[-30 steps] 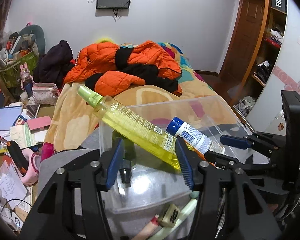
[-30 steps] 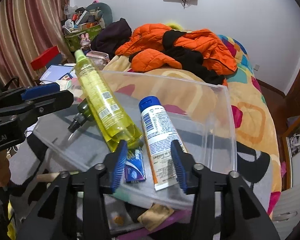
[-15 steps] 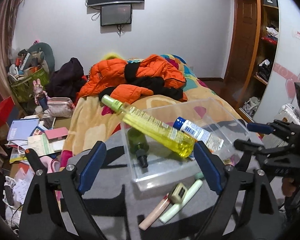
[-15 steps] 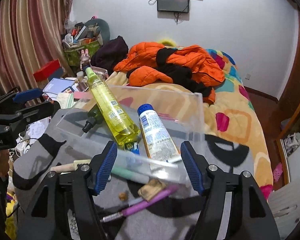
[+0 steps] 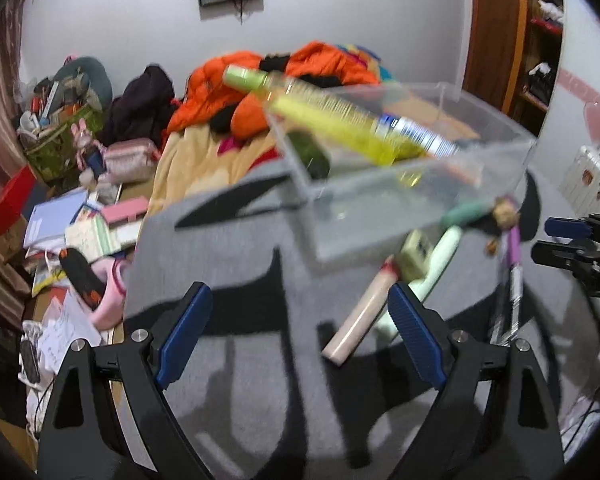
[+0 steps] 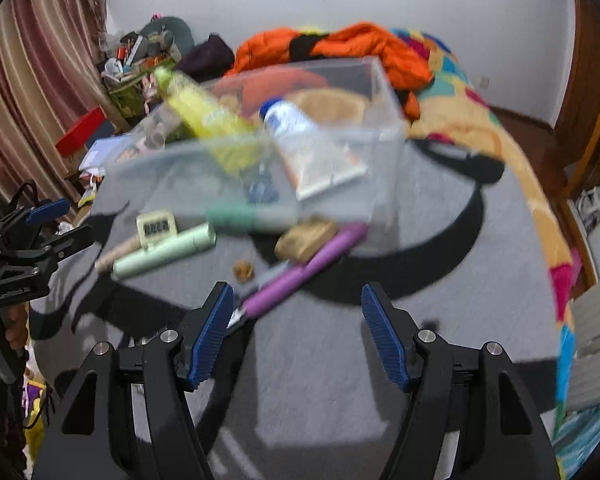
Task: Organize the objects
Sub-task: 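Grasp the purple pen with the right tool while the left tool grasps the beige tube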
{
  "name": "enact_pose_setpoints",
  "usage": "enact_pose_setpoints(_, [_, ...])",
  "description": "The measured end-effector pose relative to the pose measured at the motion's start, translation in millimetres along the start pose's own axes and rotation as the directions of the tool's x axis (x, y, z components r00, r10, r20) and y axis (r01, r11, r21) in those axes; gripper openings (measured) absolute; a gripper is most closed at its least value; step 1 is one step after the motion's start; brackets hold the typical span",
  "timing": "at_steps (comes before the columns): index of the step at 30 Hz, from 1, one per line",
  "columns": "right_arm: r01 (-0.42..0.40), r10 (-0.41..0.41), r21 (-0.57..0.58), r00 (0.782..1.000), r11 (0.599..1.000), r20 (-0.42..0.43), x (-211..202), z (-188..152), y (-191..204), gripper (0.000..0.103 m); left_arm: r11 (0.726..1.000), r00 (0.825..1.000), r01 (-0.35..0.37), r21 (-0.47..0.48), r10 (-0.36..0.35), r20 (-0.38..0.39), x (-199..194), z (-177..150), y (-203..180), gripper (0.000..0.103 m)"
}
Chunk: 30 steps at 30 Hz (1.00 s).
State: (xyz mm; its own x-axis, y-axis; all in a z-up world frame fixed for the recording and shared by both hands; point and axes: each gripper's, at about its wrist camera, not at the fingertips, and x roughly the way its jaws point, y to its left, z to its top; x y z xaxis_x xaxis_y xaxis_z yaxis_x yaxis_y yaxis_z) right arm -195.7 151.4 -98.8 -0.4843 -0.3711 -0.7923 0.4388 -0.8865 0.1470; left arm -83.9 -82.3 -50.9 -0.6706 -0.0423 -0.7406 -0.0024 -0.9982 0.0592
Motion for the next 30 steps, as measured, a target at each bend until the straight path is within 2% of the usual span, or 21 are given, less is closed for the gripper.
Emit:
enact_pose_setpoints(4, [0.001, -0.002, -0.020, 0.999, 1.000, -0.037, 16.4, -5.8, 12.7, 0.063, 1.000, 0.999, -0.013, -0.009, 0.013, -0.036, 15.4, -4.3, 6.1, 0.090])
enact_pose_setpoints(8, [0.065, -0.065, -0.061, 0.998, 0.996, -0.003, 21.4, -8.6, 25.2, 0.070, 1.000, 0.999, -0.013, 0.002, 0.013, -0.042, 28.1, -0.1, 2.6, 0.090])
enact_pose_setpoints(14, [0.066, -0.067, -0.066, 0.998, 0.996, -0.013, 14.7, -14.9, 14.2, 0.066, 0.998, 0.996, 0.067, -0.015, -0.067, -0.051, 34.6, 3.0, -2.3, 0.089])
enact_pose_setpoints(17, [0.039, -0.040, -0.055, 0.999, 0.998, -0.026, 8.5, -19.9, 3.4, 0.064, 0.996, 0.992, 0.091, 0.008, -0.090, -0.083, 40.0, -1.9, -8.9, 0.078])
enact_pose_setpoints(20, [0.028, -0.029, -0.041, 0.999, 0.999, -0.038, 3.1, -22.6, -7.3, 0.052, 0.996, 0.995, 0.075, 0.041, -0.072, -0.066, 37.9, -7.3, -16.0, 0.070])
enact_pose_setpoints(22, [0.037, -0.039, -0.046, 0.998, 0.998, -0.040, -0.3, -24.7, -11.4, 0.046, 0.994, 0.992, 0.107, 0.036, -0.104, -0.072, 35.3, -8.3, -17.5, 0.049])
enact_pose_setpoints(23, [0.038, -0.040, -0.049, 0.998, 0.998, -0.040, -4.1, -26.4, -15.9, 0.045, 0.993, 0.991, 0.118, 0.028, -0.115, -0.074, 33.9, -8.6, -18.0, 0.045])
enact_pose_setpoints(25, [0.039, -0.041, -0.051, 0.998, 0.998, -0.043, -7.3, -29.3, -19.9, 0.033, 0.994, 0.993, 0.101, 0.029, -0.099, -0.070, 31.2, -9.9, -20.3, 0.030])
enact_pose_setpoints(26, [0.043, -0.046, -0.054, 0.998, 0.998, -0.046, -7.4, -29.9, -21.2, 0.031, 0.995, 0.993, 0.094, 0.029, -0.092, -0.070, 30.0, -10.7, -21.1, 0.028])
enact_pose_setpoints(28, [0.062, -0.064, -0.062, 0.997, 0.996, -0.045, -9.4, -32.9, -25.8, 0.028, 0.995, 0.992, 0.102, 0.008, -0.102, -0.076, 27.4, -13.6, -19.8, 0.017])
enact_pose_setpoints(30, [0.061, -0.064, -0.059, 0.997, 0.996, -0.047, -13.1, -36.2, -32.5, 0.025, 0.994, 0.990, 0.108, -0.016, -0.109, -0.085, 23.2, -18.0, -17.5, 0.014])
